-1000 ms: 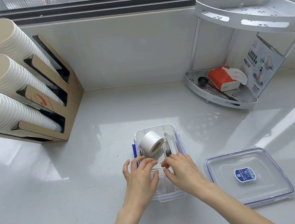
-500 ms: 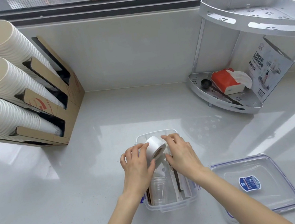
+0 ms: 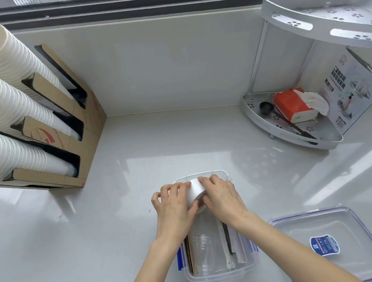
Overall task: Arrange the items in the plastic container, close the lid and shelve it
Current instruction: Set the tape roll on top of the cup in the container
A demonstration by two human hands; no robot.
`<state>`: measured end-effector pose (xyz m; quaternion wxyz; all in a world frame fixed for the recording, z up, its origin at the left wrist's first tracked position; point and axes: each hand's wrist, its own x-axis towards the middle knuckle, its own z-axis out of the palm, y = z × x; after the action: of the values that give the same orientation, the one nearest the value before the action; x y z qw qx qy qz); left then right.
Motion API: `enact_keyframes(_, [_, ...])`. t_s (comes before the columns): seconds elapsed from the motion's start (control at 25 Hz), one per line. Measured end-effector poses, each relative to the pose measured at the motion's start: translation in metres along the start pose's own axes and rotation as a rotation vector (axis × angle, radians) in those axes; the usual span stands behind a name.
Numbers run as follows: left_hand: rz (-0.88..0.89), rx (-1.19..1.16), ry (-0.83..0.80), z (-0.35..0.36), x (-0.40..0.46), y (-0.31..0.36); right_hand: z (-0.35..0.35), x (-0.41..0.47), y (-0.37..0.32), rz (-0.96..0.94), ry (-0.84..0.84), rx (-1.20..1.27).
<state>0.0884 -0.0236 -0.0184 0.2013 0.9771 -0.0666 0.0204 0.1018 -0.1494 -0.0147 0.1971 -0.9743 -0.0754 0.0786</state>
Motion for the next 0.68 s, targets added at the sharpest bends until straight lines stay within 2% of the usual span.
enact_keyframes(0.4, [-0.006, 0.009, -0.005, 0.003, 0.002, -0.003, -0.001, 0.001, -0.001, 0.053, -0.081, -0.092])
enact_keyframes(0.68, [0.007, 0.020, -0.048, 0.000, 0.001, -0.003, -0.002, 0.009, -0.004, 0.079, -0.070, -0.093])
